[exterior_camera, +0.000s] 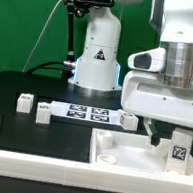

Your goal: Assemble one leg

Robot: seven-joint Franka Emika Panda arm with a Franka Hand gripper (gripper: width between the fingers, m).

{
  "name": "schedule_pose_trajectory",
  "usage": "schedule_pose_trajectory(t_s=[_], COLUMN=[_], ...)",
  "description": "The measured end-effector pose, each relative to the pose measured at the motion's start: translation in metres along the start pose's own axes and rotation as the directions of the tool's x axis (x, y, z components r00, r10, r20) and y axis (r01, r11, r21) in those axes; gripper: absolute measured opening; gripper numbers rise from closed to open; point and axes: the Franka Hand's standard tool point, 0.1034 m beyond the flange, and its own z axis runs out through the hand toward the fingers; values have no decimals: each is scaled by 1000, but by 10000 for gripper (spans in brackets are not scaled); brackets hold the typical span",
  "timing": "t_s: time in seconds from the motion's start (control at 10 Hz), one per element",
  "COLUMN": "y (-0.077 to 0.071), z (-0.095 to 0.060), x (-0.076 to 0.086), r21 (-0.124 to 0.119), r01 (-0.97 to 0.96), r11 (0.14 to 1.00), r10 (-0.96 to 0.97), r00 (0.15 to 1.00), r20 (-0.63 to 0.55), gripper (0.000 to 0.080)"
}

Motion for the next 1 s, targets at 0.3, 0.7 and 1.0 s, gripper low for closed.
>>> schedule_pose_trajectory(t_s=[0.3,0.7,1.0], y=[3,3,2], z=[1,1,1], x=[2,2,2], r21=[-2,-2,14], r01=[107,73,-183], r11=[994,997,983], r10=[-107,-73,183], r00=[994,997,983], r20=[-5,-5,-3], gripper=[639,288,288])
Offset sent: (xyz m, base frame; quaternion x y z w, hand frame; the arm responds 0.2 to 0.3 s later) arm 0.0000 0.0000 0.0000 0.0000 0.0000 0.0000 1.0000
